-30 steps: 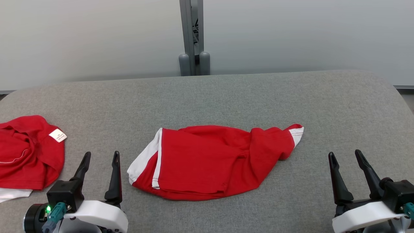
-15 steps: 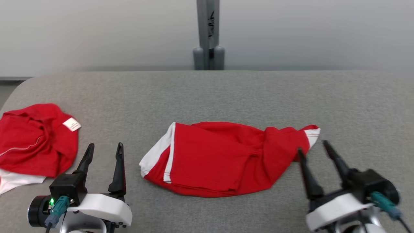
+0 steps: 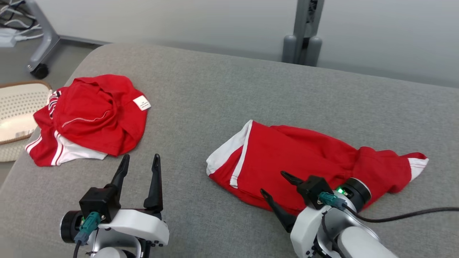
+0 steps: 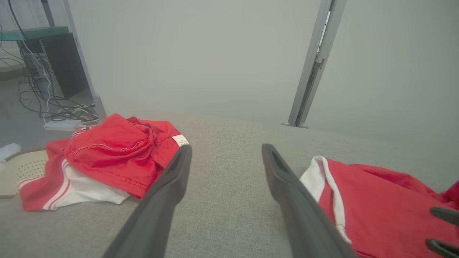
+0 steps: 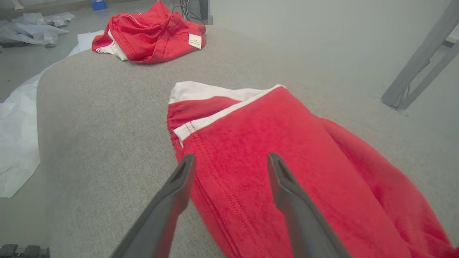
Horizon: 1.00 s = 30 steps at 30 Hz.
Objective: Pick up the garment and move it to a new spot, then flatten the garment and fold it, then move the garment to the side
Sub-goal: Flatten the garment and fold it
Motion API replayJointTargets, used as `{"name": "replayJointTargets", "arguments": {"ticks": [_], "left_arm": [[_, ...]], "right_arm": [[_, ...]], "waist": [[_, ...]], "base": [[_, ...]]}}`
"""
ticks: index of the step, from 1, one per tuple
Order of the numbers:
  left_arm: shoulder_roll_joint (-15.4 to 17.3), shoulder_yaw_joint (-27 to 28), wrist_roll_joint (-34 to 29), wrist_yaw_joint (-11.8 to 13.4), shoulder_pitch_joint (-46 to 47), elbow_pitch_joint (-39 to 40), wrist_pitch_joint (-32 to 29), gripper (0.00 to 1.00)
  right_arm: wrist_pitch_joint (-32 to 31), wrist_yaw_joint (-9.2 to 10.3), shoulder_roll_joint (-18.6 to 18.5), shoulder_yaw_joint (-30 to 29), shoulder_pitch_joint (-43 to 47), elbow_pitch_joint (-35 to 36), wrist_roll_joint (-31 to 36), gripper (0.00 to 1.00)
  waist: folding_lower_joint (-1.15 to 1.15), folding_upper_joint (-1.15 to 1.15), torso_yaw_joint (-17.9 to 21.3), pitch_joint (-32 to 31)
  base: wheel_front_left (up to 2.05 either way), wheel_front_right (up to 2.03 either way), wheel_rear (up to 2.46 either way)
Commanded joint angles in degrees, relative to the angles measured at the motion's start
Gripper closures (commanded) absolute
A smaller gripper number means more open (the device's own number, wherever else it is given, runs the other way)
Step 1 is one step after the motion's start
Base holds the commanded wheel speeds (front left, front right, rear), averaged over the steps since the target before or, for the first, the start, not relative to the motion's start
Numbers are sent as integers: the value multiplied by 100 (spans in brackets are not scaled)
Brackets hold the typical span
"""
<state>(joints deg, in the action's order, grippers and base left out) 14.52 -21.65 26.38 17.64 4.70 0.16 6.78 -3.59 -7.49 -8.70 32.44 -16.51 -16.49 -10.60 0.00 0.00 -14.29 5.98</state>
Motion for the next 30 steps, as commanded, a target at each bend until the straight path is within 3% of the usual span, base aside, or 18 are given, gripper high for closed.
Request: {"name": "replayJointTargets", "arguments": {"ticks": [1,13,14,15,18,19,25,30], "left_arm": [[-51,-28,39,-57,143,-86,81,0],[-341,-167,116,-292,497,-657,421,0],[-350,-161,127,-289,523,-684,441,0],[-355,-161,133,-305,543,-704,450,0],[-358,-174,117,-334,576,-776,496,0],[-362,-170,119,-337,592,-797,502,0],[-337,-147,135,-344,625,-884,551,0],[-269,-116,110,-294,602,-855,554,0]], "right_arm": [[-65,-1,-72,147,-201,-147,-78,0],[-392,-1,-308,1117,-1131,-1078,-173,0],[-417,-1,-324,1159,-1176,-1148,-138,12],[-417,-1,-327,1175,-1208,-1180,-149,46],[-352,-1,-317,1126,-1294,-1282,-195,74],[-324,-1,-317,1091,-1322,-1297,-200,100],[-89,0,-259,692,-1319,-1171,-330,100],[152,-1,-166,-80,-1086,-729,-384,100]], "waist": [[0,0,-282,255],[0,0,-512,552],[0,0,-501,565],[0,0,-491,578],[0,0,-460,605],[0,0,-445,613],[0,0,-281,587],[0,0,-14,528]], "base": [[0,0,0],[0,0,0],[0,0,0],[0,0,0],[0,0,0],[0,0,0],[0,0,0],[0,0,0]]}}
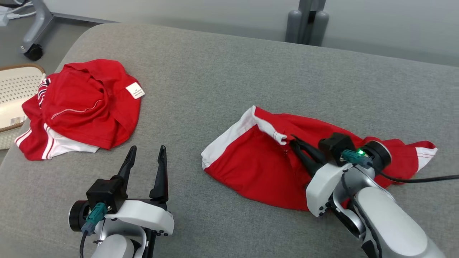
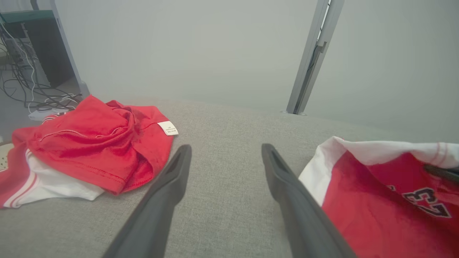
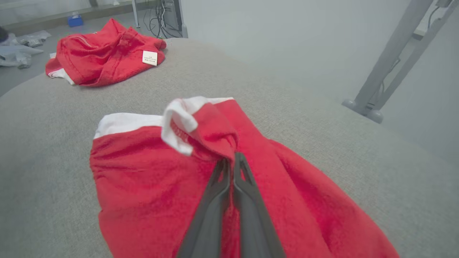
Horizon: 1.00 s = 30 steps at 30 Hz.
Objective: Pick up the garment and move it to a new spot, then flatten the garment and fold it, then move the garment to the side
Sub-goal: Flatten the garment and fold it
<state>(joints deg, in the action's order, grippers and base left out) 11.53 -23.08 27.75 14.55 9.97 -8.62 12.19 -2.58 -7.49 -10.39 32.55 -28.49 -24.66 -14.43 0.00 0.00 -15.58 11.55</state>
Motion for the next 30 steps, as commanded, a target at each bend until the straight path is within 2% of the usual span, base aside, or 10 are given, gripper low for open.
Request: {"name": "replayJointTargets", "arguments": {"ticks": [1,7,9,14,20,25,26,27,28,30], "left_arm": [[55,23,-34,18,73,33,-5,0],[183,43,-66,80,67,147,-91,0],[236,51,-87,119,41,220,-151,0],[341,71,-73,166,-62,321,-225,0],[409,54,-82,230,-144,430,-328,0],[478,39,-103,286,-200,545,-405,0],[490,39,-102,281,-208,562,-422,0],[499,39,-97,294,-216,576,-438,0],[506,42,-94,305,-223,584,-442,0],[526,49,-82,318,-235,610,-456,0]], "right_arm": [[67,0,21,-254,191,204,9,100],[-60,-1,56,-917,742,989,78,100],[-265,-1,68,-1258,1192,1470,104,100],[-609,-1,97,-1738,1897,2115,130,100],[-896,-1,221,-2325,2564,2387,-21,100],[-887,-1,282,-2520,2715,2203,-152,100],[-848,-1,314,-2544,2703,2125,-212,62],[-831,-1,301,-2563,2696,2048,-201,4],[-761,-1,328,-2592,2668,2001,-247,0],[-682,-1,356,-2686,2660,1866,-263,0]], "waist": [[0,0,179,-41],[0,0,504,-83],[0,0,676,-110],[0,0,911,-180],[0,0,1053,-297],[0,0,1141,-295],[0,0,1161,-295],[0,0,1176,-294],[0,0,1195,-290],[0,0,1239,-290]], "base": [[0,0,0],[0,0,0],[0,0,0],[0,0,0],[0,0,0],[0,0,0],[0,0,0],[0,0,0],[0,0,0],[0,0,0]]}}
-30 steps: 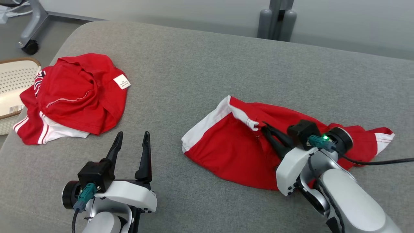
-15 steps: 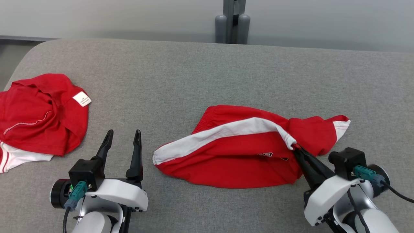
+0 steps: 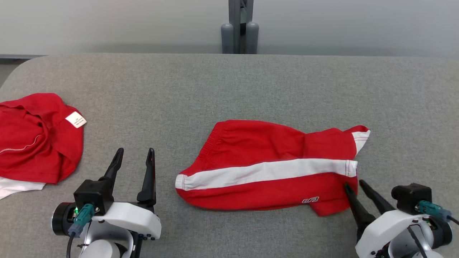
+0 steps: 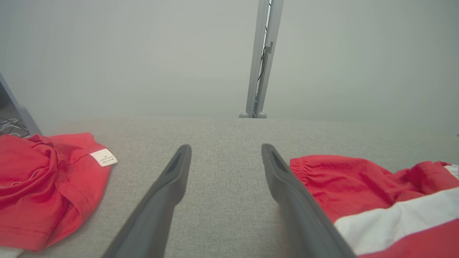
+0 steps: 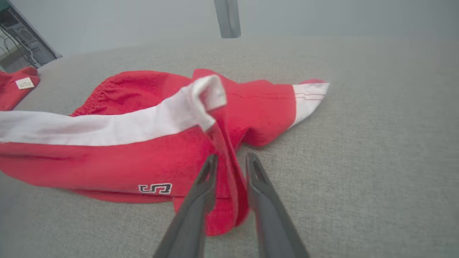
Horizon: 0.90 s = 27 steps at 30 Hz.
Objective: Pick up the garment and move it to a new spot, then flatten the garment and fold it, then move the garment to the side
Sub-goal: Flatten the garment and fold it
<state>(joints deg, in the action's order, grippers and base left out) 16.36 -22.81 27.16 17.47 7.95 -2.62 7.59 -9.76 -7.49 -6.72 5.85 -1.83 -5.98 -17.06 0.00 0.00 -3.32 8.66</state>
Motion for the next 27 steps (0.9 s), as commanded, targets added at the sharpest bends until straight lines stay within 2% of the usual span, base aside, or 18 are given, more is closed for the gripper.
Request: {"name": "replayJointTargets", "arguments": {"ticks": [1,7,14,19,27], "left_arm": [[52,29,-19,40,-35,24,-10,0],[133,61,-26,117,-88,111,-69,0],[250,139,-70,193,-27,180,-101,0],[293,205,-47,278,-98,251,-109,0],[416,243,-25,383,-343,407,-167,0]], "right_arm": [[94,-1,18,-82,-7,-21,-43,0],[366,-1,118,-830,99,-18,-5,0],[715,-1,224,-1682,-131,535,313,0],[722,-1,253,-1584,-272,962,490,0],[600,-1,295,-848,44,1387,547,0]], "waist": [[0,0,38,0],[0,0,213,-19],[0,0,359,-61],[0,0,411,-154],[0,0,396,-432]], "base": [[0,0,0],[0,0,0],[0,0,0],[0,0,0],[0,0,0]]}}
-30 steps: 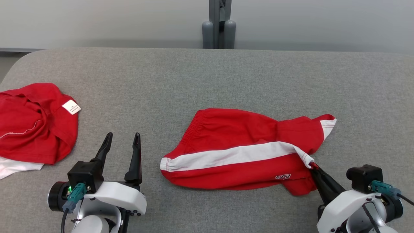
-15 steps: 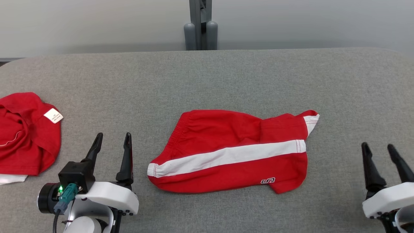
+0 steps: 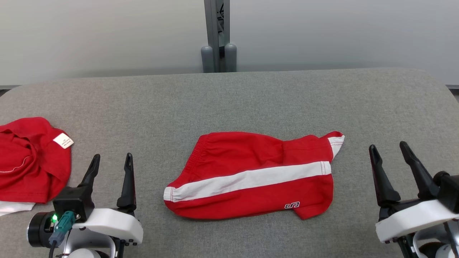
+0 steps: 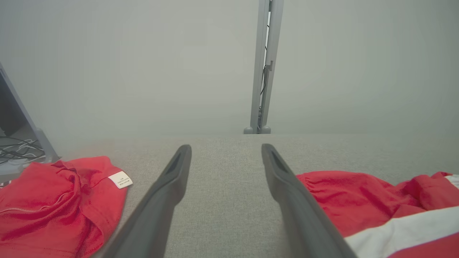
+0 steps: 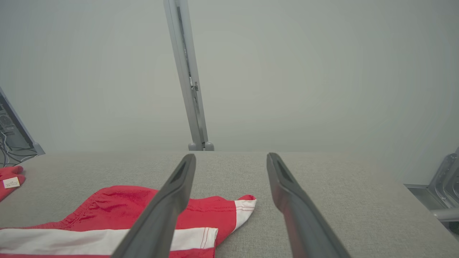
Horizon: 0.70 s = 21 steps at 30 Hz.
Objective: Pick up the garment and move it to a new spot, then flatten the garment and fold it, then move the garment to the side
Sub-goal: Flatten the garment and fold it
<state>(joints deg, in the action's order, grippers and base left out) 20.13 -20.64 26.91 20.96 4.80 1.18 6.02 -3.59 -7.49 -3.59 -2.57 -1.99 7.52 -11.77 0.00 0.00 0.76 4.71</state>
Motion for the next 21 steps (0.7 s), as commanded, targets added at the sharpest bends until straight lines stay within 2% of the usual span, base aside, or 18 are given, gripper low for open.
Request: {"name": "replayJointTargets", "arguments": {"ticks": [1,9,21], "left_arm": [[54,30,-3,52,-65,57,-21,0],[187,41,4,205,-433,245,-137,0],[165,-2,73,223,-649,275,-75,0]], "right_arm": [[-49,-1,-10,39,122,43,2,0],[-85,-1,44,-5,593,61,-6,0],[414,-1,54,62,720,-1,161,0]], "waist": [[0,0,-13,-53],[0,0,60,-300],[0,0,83,-416]], "base": [[0,0,0],[0,0,0],[0,0,0]]}}
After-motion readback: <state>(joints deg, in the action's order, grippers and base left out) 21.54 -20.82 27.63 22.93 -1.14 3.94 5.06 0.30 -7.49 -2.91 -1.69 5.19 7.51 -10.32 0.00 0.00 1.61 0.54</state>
